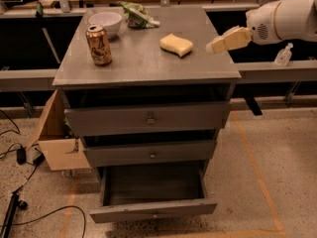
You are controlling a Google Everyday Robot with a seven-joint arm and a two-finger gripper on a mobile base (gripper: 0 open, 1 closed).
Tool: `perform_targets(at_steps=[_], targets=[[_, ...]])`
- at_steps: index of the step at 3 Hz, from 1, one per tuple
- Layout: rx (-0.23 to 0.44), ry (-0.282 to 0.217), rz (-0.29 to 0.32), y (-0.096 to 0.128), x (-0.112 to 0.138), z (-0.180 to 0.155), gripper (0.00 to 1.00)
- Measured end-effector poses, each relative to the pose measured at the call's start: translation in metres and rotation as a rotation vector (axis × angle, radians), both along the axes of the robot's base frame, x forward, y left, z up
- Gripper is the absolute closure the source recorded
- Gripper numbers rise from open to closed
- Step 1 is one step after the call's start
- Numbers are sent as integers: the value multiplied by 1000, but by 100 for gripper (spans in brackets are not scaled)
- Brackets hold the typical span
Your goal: Place sponge into bottom drawer
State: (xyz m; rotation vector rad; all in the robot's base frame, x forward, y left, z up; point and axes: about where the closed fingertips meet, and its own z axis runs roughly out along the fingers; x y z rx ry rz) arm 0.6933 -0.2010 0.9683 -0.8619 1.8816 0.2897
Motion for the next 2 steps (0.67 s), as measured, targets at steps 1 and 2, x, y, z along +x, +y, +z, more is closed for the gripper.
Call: perform_targets(at_steps=[1, 2], targets=[[66, 3, -29, 15, 40, -20, 0], [104, 4, -38, 32, 81, -40, 0]])
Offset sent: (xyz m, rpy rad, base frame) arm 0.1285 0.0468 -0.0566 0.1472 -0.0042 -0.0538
